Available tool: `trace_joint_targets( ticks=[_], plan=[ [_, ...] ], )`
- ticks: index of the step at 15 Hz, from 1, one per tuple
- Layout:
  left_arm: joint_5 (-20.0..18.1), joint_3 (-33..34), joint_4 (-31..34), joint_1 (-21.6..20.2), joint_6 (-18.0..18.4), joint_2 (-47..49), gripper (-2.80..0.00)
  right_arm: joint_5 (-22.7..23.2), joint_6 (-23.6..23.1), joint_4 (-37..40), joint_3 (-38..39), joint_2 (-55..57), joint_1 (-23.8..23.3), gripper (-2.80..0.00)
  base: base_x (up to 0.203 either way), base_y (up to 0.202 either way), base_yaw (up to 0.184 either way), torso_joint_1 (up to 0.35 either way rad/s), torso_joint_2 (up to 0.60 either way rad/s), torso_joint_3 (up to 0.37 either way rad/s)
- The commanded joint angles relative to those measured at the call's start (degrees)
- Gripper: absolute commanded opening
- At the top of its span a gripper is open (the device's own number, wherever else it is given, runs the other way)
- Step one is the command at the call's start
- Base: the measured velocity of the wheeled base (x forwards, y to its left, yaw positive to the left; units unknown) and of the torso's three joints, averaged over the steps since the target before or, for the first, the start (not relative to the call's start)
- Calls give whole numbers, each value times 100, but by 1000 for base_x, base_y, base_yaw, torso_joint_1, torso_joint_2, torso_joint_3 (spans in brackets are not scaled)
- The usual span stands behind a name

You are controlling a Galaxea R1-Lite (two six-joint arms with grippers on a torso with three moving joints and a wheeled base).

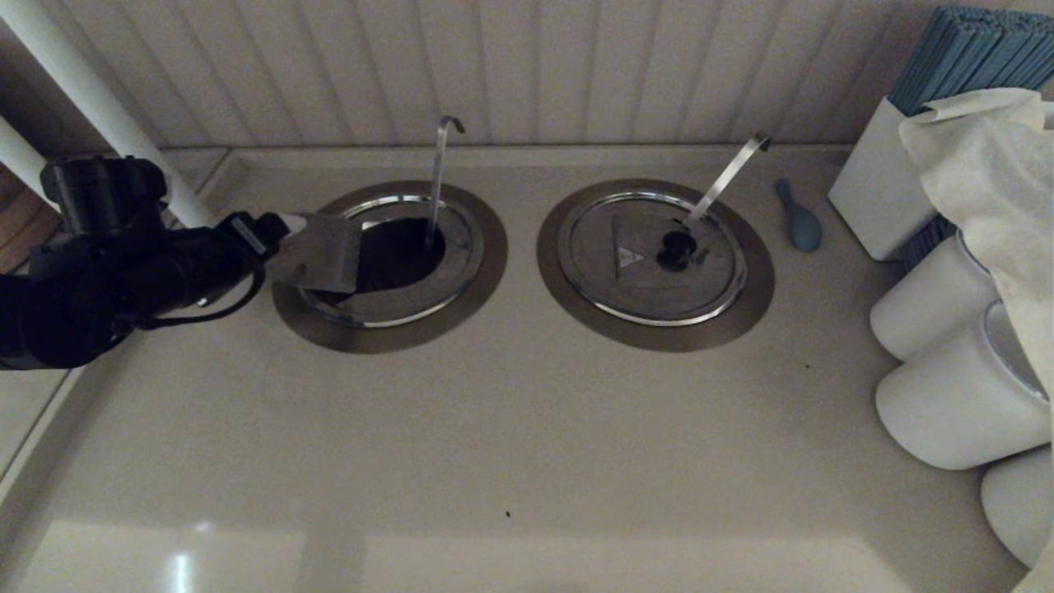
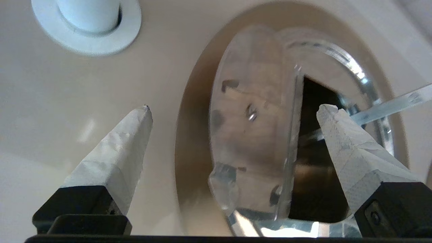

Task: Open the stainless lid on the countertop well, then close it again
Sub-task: Close the lid

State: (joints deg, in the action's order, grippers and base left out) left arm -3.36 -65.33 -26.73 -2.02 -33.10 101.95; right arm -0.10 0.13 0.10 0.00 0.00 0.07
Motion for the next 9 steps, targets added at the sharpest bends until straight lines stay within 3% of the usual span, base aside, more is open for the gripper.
trace_joint_targets(
  ticks=[1,9],
  plan=[
    [2,-41,-16,25,-30,-7,0,1,-5,-1,0,9,1,0,0,0,0,0,0,0],
    [-7,-107,10,320,-30,-202,0,1,4,-1,0,9,1,0,0,0,0,0,0,0]
  ],
)
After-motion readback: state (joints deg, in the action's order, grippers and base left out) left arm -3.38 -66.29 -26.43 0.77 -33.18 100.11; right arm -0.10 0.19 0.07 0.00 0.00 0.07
